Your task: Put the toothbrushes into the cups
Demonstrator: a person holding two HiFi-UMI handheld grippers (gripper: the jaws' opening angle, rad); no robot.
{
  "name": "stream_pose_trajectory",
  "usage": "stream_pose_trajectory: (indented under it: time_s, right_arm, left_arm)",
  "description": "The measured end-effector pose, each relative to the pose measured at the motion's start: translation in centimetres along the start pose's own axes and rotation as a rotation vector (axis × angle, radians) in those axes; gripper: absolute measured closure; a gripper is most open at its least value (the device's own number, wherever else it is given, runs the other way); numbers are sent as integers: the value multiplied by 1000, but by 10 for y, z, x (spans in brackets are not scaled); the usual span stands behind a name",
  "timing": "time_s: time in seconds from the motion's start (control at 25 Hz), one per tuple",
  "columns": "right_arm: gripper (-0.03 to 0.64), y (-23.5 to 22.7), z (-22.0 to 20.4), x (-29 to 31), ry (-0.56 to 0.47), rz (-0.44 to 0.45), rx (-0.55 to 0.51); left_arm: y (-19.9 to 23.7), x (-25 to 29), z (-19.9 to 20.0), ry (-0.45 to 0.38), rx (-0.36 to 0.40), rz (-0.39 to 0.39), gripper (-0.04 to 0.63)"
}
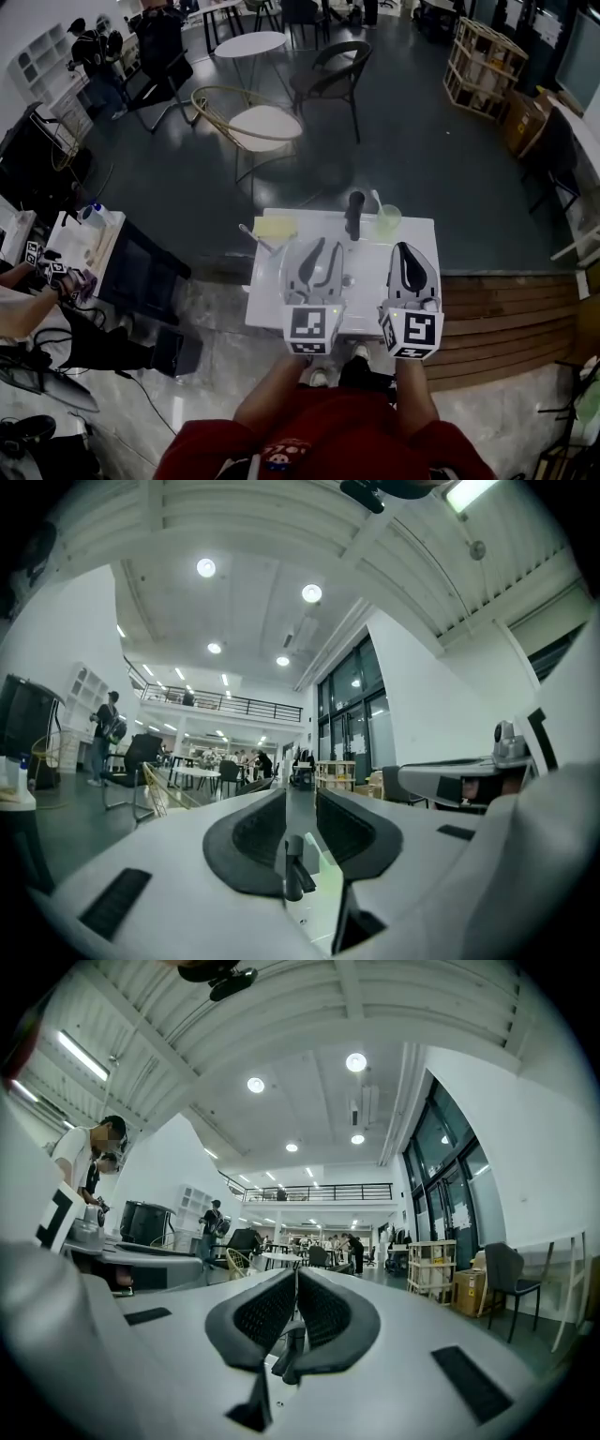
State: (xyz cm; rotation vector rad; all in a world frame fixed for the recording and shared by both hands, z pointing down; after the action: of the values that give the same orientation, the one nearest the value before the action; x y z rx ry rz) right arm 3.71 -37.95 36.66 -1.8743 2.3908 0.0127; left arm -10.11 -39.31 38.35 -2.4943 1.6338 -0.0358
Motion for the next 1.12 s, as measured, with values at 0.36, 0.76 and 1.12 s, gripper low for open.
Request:
stream_pose_trajectory:
  time_s: [0.36,0.76,1.12]
  right_arm:
    - [586,22,0,-6,12,19,-14]
    - [586,34,-1,-8,17,26,-42]
    - [586,30,2,-6,24,29,-57]
  left_arm:
    - [13,-18,0,3,-3,20,536]
    - [12,-20,1,-9,6,-14,566]
    - [8,-16,5,-18,-4,-28,566]
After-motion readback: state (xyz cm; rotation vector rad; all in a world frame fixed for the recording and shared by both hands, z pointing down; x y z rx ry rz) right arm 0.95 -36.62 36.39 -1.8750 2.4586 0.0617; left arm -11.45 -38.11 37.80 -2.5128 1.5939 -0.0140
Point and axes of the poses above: the fingertips, and each gripper's own axes: x forward along the fingers, y to its left, z out of its top, the point moved 2 cm from there along -x, backward along the fingers, and after that the axes turned 10 degrees about x, right-handed, at the moved point
